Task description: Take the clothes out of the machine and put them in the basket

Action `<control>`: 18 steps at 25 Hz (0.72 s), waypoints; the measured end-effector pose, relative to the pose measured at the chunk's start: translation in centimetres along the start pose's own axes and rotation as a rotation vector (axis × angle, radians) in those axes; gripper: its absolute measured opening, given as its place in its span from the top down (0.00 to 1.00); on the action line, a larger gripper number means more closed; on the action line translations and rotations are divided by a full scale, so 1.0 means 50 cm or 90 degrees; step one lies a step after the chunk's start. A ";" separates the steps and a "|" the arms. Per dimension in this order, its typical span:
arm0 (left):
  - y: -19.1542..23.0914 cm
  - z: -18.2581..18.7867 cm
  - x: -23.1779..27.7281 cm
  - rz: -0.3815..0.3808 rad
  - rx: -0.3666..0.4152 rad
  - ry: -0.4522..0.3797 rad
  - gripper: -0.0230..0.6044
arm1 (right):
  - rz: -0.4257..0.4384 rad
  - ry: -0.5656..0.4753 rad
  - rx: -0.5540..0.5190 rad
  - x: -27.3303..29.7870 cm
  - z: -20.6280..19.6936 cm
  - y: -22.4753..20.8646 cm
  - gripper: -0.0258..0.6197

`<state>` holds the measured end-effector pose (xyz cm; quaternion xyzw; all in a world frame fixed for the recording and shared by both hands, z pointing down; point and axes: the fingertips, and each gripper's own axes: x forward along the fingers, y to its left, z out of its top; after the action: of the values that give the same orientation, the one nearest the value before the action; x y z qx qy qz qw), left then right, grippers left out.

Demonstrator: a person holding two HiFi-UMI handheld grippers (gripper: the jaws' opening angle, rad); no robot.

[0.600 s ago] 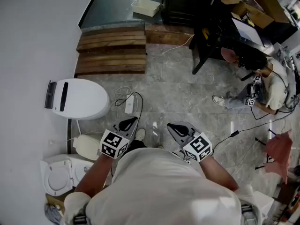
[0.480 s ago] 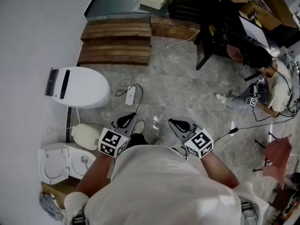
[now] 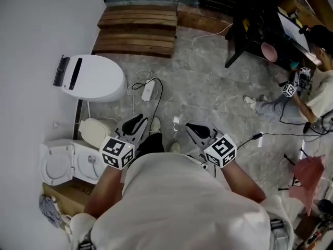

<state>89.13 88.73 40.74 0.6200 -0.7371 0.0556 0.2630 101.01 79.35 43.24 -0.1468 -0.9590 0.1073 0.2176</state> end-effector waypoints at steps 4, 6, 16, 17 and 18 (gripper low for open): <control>0.048 0.028 0.036 -0.002 0.003 -0.011 0.76 | 0.001 0.004 -0.005 0.036 0.022 -0.025 0.96; 0.083 0.054 0.062 -0.007 0.011 -0.019 0.72 | -0.004 0.009 -0.007 0.061 0.037 -0.049 0.96; 0.288 0.210 0.176 -0.057 0.037 -0.047 0.65 | -0.067 0.015 -0.021 0.218 0.183 -0.184 0.96; 0.306 0.224 0.187 -0.063 0.037 -0.047 0.65 | -0.069 0.018 -0.022 0.236 0.194 -0.195 0.96; 0.324 0.236 0.198 -0.066 0.038 -0.048 0.65 | -0.069 0.020 -0.021 0.254 0.204 -0.206 0.95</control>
<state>69.19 78.78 39.10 0.6667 -0.7113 0.0401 0.2189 83.03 72.44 41.91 -0.0999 -0.9635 0.0774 0.2360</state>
